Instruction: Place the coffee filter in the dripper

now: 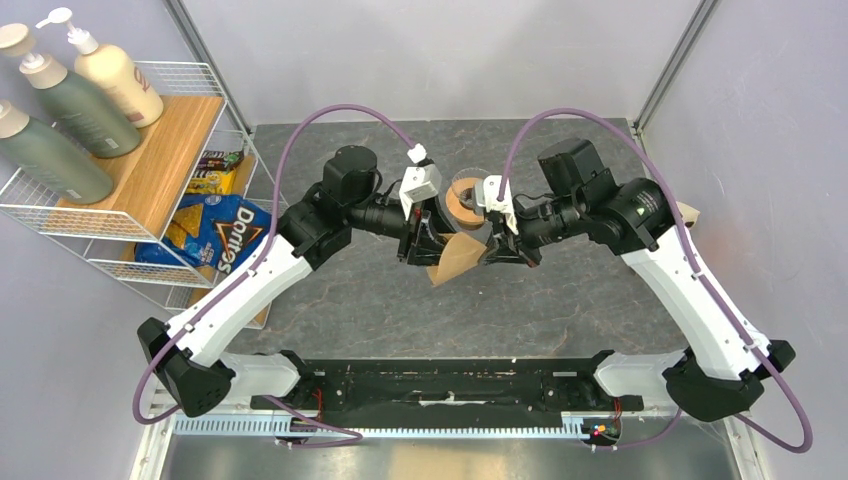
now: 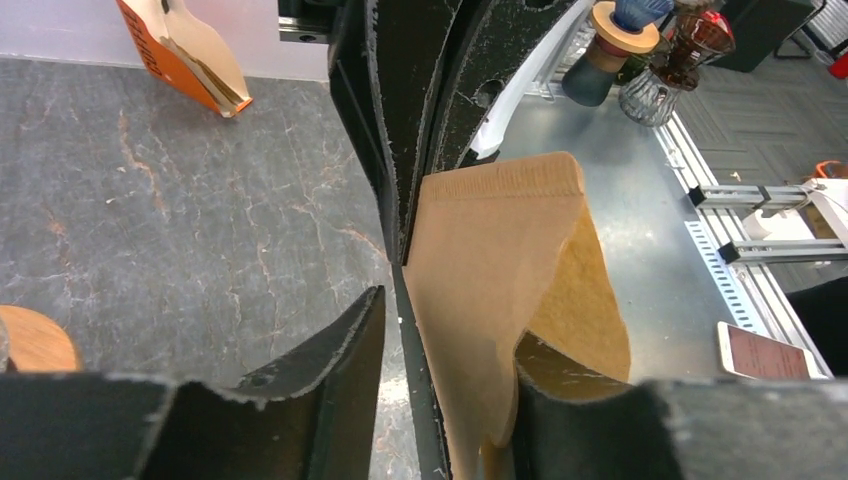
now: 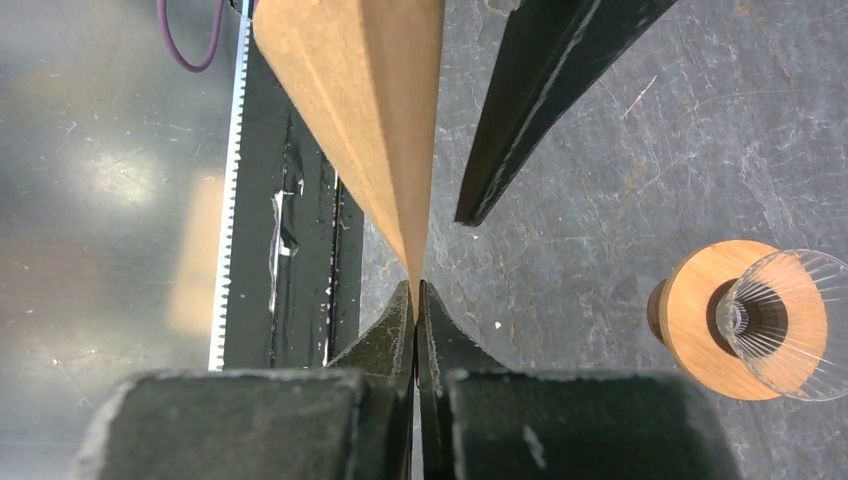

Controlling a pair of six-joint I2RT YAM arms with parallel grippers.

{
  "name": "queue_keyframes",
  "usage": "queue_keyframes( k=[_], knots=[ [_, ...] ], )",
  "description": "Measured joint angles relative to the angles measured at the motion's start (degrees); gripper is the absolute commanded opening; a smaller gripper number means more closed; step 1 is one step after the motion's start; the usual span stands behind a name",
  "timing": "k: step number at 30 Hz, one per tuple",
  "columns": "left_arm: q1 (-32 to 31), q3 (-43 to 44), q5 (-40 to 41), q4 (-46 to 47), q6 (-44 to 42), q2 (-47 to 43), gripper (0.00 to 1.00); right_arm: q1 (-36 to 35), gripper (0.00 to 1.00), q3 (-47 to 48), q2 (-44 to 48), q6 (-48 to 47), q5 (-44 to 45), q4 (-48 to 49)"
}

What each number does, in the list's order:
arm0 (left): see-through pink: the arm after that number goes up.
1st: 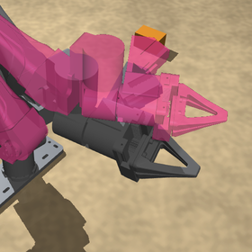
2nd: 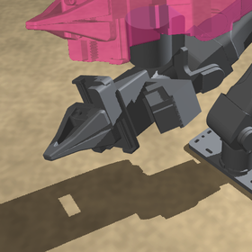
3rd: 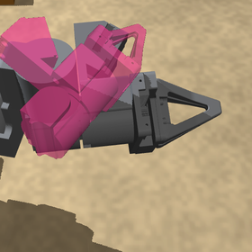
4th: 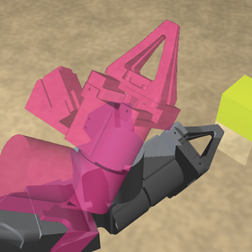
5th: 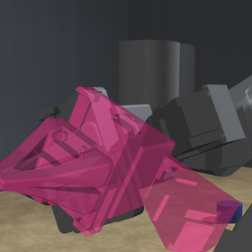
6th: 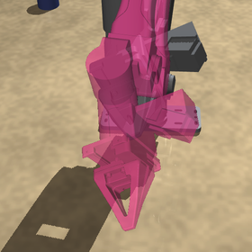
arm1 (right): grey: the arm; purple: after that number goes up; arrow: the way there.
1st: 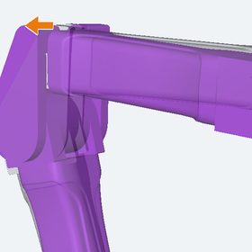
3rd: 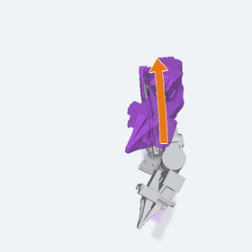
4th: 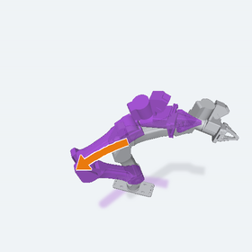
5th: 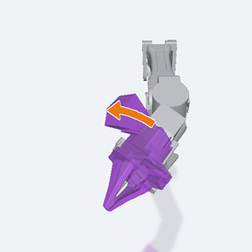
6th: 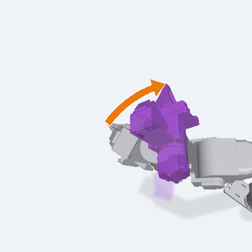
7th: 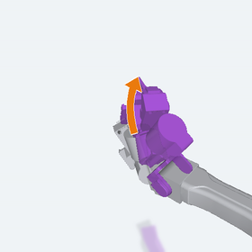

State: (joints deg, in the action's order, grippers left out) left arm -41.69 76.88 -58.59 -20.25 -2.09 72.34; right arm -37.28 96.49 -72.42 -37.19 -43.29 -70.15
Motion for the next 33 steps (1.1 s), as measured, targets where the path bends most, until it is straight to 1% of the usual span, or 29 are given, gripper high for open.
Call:
queue_keyframes(
  k=[2,4,6,7,9,13,15,18,21,26,27,28,33],
  knots=[
    [-0.44,-0.70,0.15,0.92,1.07,0.00,0.28,0.00,0.14,0.26,-0.31,0.76,-0.35,0.31],
    [-0.57,-1.03,0.42,1.42,2.23,0.00,0.18,0.00,0.33,0.48,-0.42,1.57,-0.42,0.55],
    [-0.55,-1.03,0.90,1.79,3.41,0.04,0.05,0.00,0.49,0.59,-0.39,1.99,-0.24,0.76],
    [-0.44,-1.03,1.18,1.99,4.28,0.07,0.02,0.00,0.59,0.63,-0.35,2.27,-0.02,0.83],
    [0.15,-1.03,1.36,2.45,6.23,0.17,0.02,0.00,0.75,0.63,0.02,1.97,1.29,0.90],
    [2.67,-1.03,1.25,4.76,13.22,0.96,0.02,0.00,0.92,0.07,2.51,0.48,4.85,1.03],
    [3.82,-0.87,1.29,5.79,17.14,1.81,0.02,0.00,0.97,-0.94,4.31,-0.07,6.40,1.70],
    [4.85,1.53,1.44,5.62,23.71,5.16,0.02,-0.07,0.97,-3.48,6.93,-0.31,9.73,5.25],
    [4.87,3.96,1.38,5.77,29.66,8.90,0.02,-0.07,0.96,-4.94,7.08,-0.98,13.14,8.63],
    [4.87,4.07,1.62,5.64,34.95,10.54,0.02,-0.07,0.83,-5.75,4.92,-4.02,17.77,11.89],
    [4.87,4.07,1.62,5.66,35.56,10.51,0.02,-0.07,0.79,-5.84,4.59,-4.61,18.34,12.44],
    [4.87,4.09,1.62,5.68,36.02,10.49,0.02,-0.07,0.75,-5.86,4.39,-5.27,18.78,12.70],
    [4.87,4.11,2.16,5.70,37.22,10.51,0.02,-0.07,0.62,-6.12,4.46,-7.32,18.91,12.87]
  ],
)
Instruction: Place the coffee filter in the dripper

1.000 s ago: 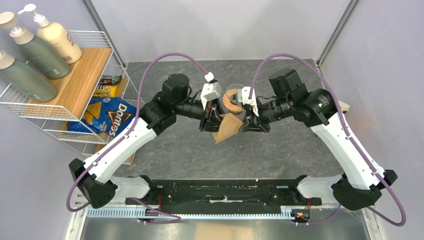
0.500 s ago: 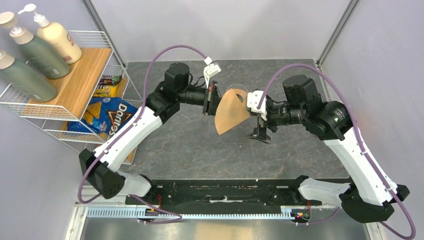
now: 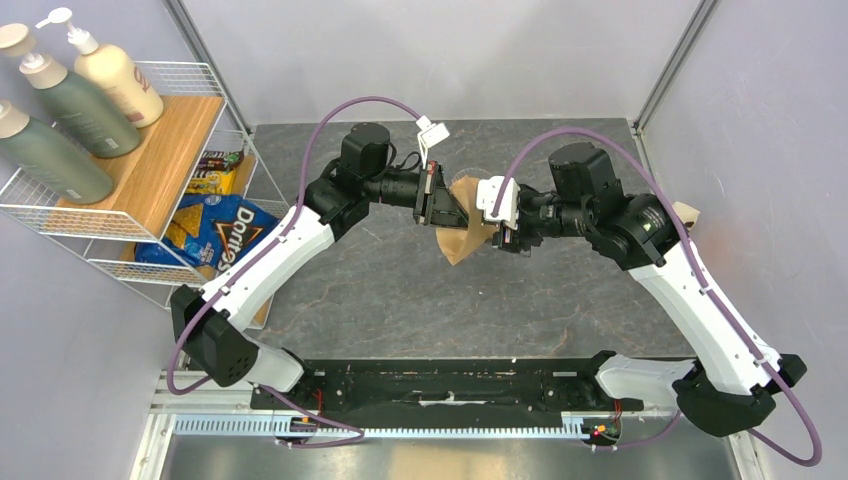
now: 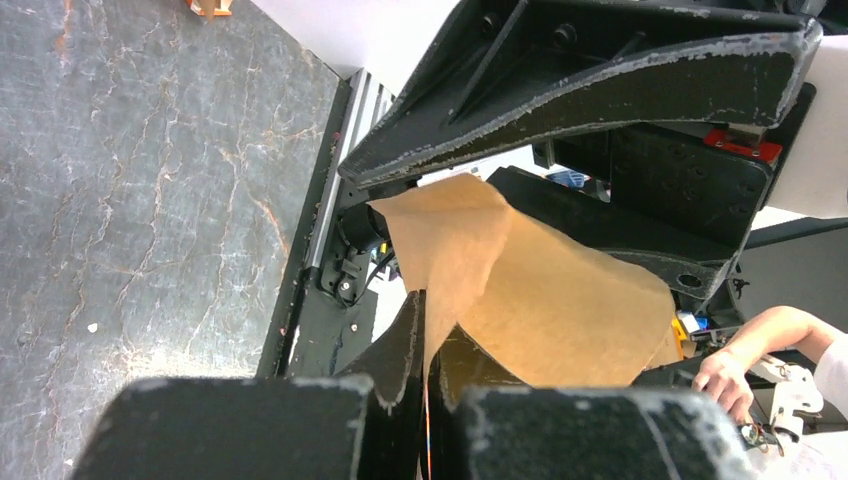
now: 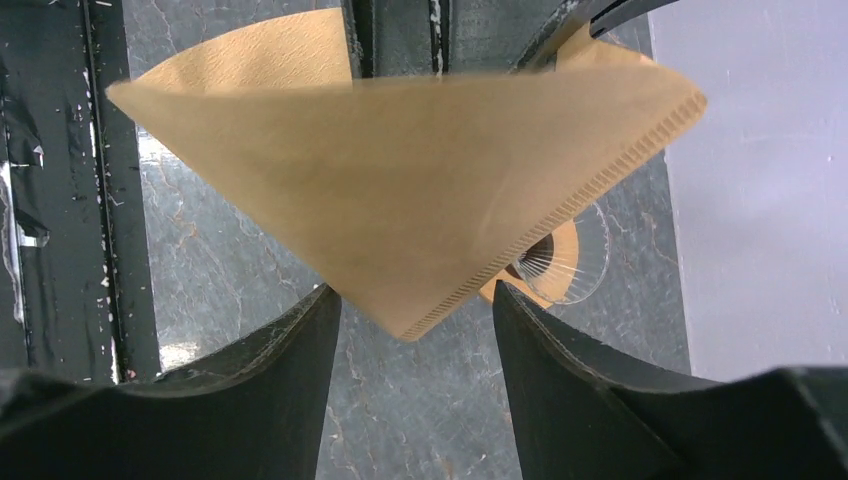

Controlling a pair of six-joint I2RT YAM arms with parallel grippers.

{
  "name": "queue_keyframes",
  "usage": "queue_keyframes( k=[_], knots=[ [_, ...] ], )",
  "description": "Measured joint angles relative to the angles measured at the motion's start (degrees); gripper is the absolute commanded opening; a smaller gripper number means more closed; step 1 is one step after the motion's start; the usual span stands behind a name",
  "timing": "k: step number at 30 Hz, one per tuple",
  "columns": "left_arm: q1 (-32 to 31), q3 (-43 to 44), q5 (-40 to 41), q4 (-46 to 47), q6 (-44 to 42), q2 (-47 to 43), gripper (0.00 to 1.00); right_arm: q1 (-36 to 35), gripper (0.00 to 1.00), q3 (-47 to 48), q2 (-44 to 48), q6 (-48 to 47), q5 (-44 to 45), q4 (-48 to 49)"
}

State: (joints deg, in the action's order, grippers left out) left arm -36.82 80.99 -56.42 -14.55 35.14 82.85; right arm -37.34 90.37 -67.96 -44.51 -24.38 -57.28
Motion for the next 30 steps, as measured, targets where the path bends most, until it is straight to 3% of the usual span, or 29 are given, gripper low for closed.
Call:
queue_keyframes(
  k=[17,21,26,30],
  knots=[
    [0.00,-0.17,0.85,-0.24,-0.72,-0.87,0.03,0.00,0.36,0.00,0.52,0.74,-1.55,-0.09],
    [0.00,-0.68,0.85,-0.26,-1.55,-1.38,0.15,0.00,0.34,0.00,0.68,1.55,-1.95,0.00],
    [0.00,-0.76,1.64,-0.33,-1.99,-1.79,0.19,0.00,0.29,-0.02,0.96,1.84,-2.54,0.02],
    [0.00,-0.76,3.65,-0.35,-2.01,-1.90,0.30,0.00,0.27,-0.02,1.16,2.03,-3.04,0.20]
  ],
)
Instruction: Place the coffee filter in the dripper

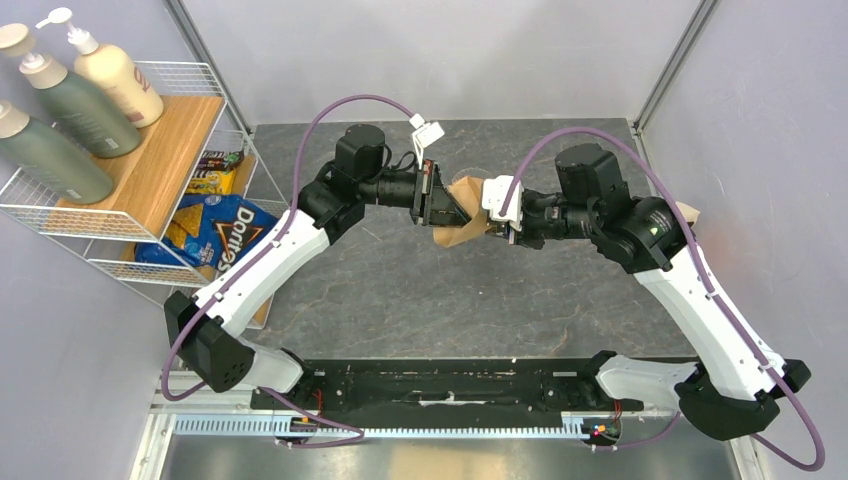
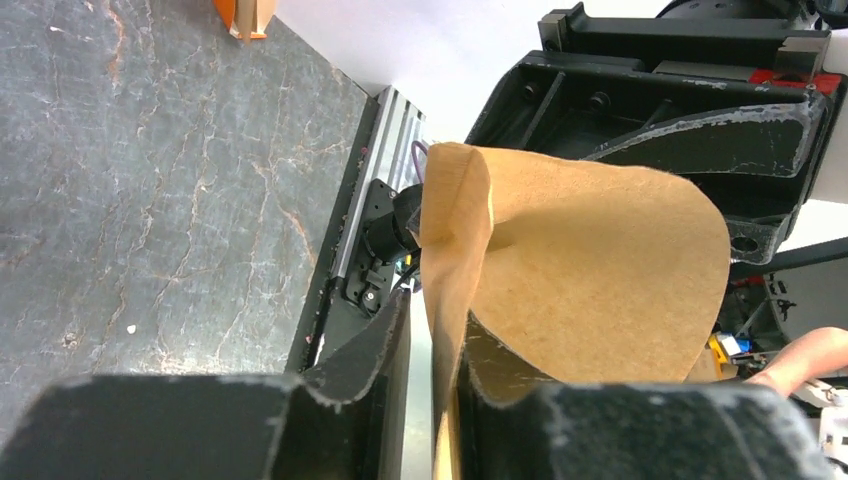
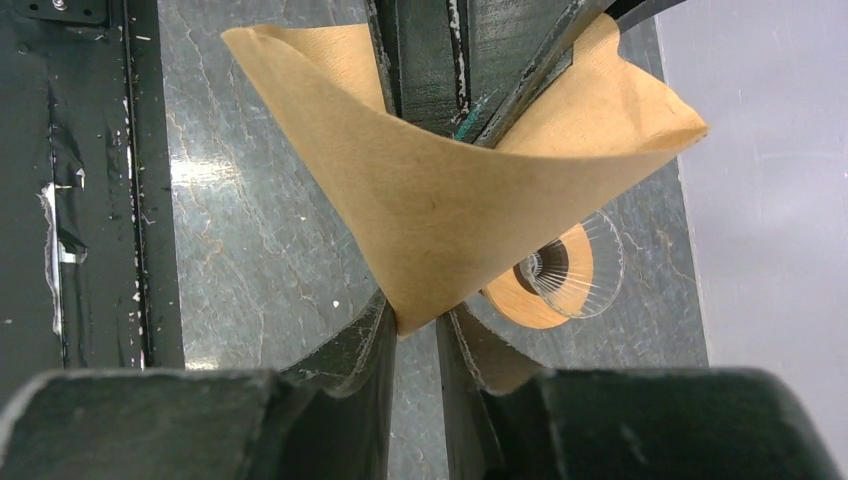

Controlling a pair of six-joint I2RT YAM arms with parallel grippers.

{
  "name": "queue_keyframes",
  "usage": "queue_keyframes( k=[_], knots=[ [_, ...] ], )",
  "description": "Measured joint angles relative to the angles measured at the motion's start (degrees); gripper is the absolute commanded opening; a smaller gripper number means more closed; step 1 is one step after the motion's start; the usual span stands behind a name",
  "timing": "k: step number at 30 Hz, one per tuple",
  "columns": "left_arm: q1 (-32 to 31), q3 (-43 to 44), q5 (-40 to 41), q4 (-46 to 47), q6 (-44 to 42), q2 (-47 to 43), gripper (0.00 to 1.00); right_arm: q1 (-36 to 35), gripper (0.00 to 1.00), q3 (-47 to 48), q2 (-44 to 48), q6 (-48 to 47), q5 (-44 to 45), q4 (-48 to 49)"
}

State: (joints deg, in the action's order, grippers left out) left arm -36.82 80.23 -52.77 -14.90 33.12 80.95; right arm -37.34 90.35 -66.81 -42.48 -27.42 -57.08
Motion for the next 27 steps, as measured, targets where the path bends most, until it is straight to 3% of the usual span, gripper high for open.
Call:
queue_keyframes(
  k=[6,13,14,18,19,24,27],
  knots=[
    [-0.46,0.00,0.44,-0.02,-0.26,0.00,0.52,0.00,0.26,0.00,0.00,0.00,-0.98,0.11],
    [-1.53,0.00,0.44,0.07,-0.24,0.02,0.49,0.00,0.26,0.00,0.00,-0.57,-1.51,0.04],
    [-1.55,0.00,0.52,0.07,-0.26,0.02,0.45,0.00,0.26,0.00,0.00,-0.61,-1.75,0.04],
    [-1.57,0.00,1.11,0.00,-0.85,0.07,0.09,0.00,0.26,0.00,0.00,-0.59,-2.73,0.02],
    [-1.55,0.00,1.16,0.00,-1.05,0.07,0.03,0.00,0.31,0.00,0.00,-0.48,-2.80,0.00],
    [-1.40,-1.01,0.83,1.84,-0.83,-0.02,0.02,0.00,0.63,0.00,-0.02,2.21,-2.73,-0.15],
    [-0.52,-2.78,0.11,3.65,1.03,-0.02,0.02,0.00,0.74,0.00,0.00,3.63,-2.64,-0.61]
  ],
)
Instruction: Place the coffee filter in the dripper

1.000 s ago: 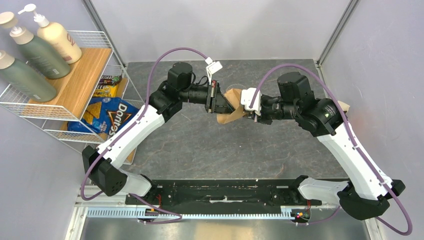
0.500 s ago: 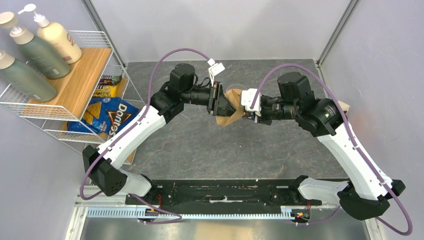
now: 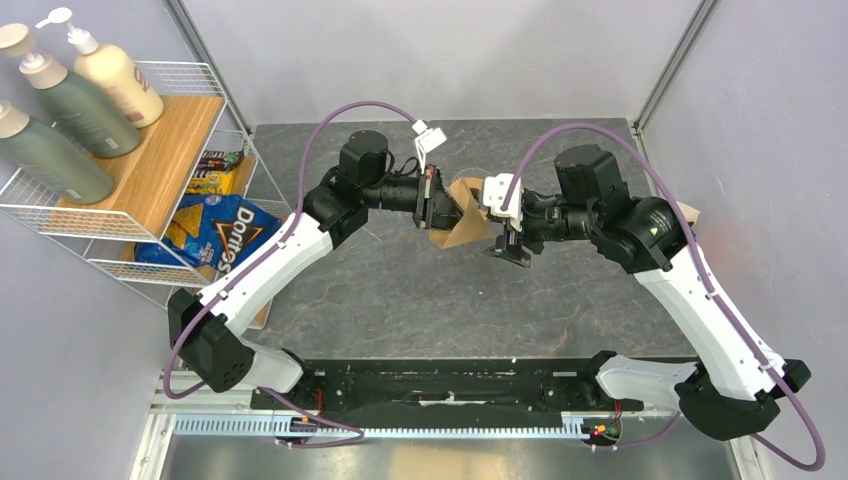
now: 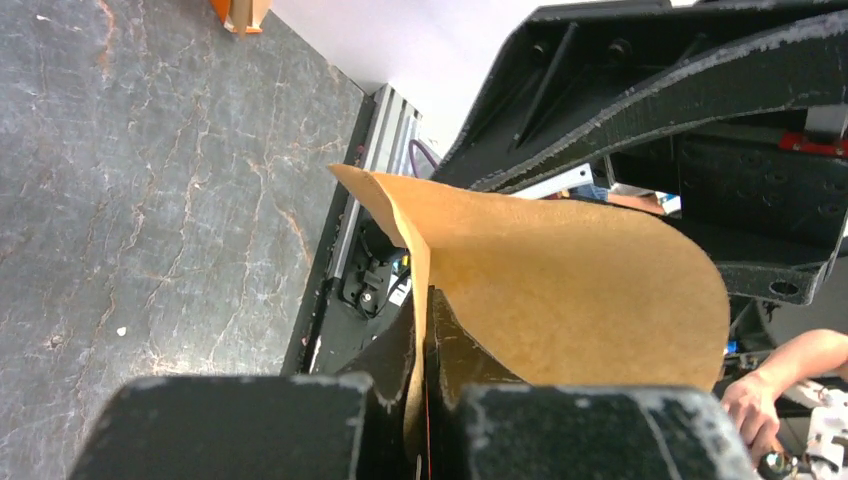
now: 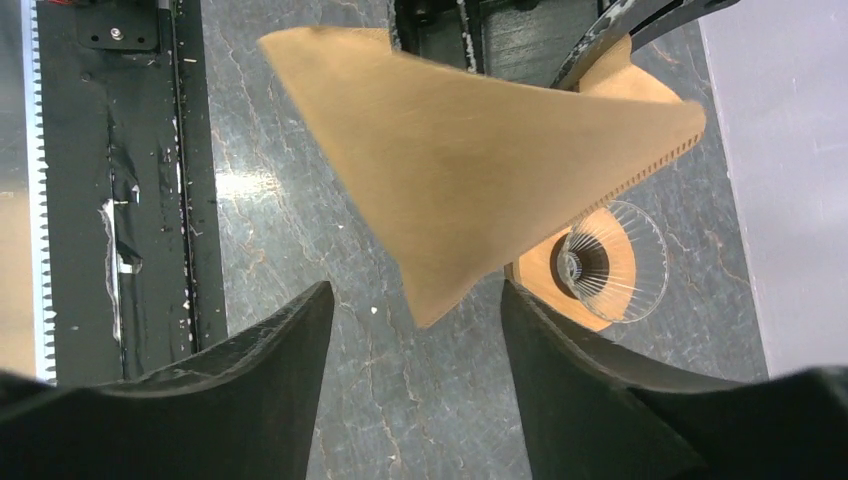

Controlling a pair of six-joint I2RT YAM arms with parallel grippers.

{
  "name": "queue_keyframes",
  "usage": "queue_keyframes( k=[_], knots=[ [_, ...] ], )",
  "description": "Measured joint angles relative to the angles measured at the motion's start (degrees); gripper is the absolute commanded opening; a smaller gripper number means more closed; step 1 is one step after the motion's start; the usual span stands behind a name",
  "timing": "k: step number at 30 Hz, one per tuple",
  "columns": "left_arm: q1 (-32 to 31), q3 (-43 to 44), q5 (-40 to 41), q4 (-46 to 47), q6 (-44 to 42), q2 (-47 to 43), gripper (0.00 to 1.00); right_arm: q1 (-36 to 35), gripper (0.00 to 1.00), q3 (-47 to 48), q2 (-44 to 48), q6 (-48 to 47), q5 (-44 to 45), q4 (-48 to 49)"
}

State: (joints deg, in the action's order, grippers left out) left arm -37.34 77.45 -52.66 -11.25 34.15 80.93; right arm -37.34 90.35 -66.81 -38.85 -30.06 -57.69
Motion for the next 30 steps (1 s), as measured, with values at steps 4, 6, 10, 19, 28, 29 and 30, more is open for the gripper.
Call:
queue_keyframes(
  k=[4,6,10,19,28,29,30],
  knots=[
    [0.96,-1.29,-0.17,2.01,2.19,0.00,0.02,0.00,0.77,-0.09,0.04,1.49,0.66,-0.22],
    [1.14,-1.46,-0.22,3.04,2.97,0.00,0.02,0.00,0.78,-0.42,0.09,2.29,1.14,-0.17],
    [1.11,-1.49,-0.42,4.83,4.37,0.00,0.02,0.00,0.77,-1.53,0.07,3.39,1.88,0.42],
    [1.11,-1.55,-0.42,5.84,5.03,0.00,0.02,0.00,0.45,-2.36,-0.90,4.98,3.30,3.69],
    [1.16,-1.55,-0.37,5.03,4.83,0.00,0.17,0.00,0.19,-2.36,-1.14,4.87,2.97,4.92],
    [1.29,-1.55,-0.37,4.70,4.61,-0.07,0.19,0.00,0.17,-2.36,-1.11,4.79,2.89,4.85],
    [1.38,-1.57,-0.39,4.20,4.22,-0.15,0.24,0.00,0.15,-2.36,-1.11,4.70,2.64,4.72]
  ],
)
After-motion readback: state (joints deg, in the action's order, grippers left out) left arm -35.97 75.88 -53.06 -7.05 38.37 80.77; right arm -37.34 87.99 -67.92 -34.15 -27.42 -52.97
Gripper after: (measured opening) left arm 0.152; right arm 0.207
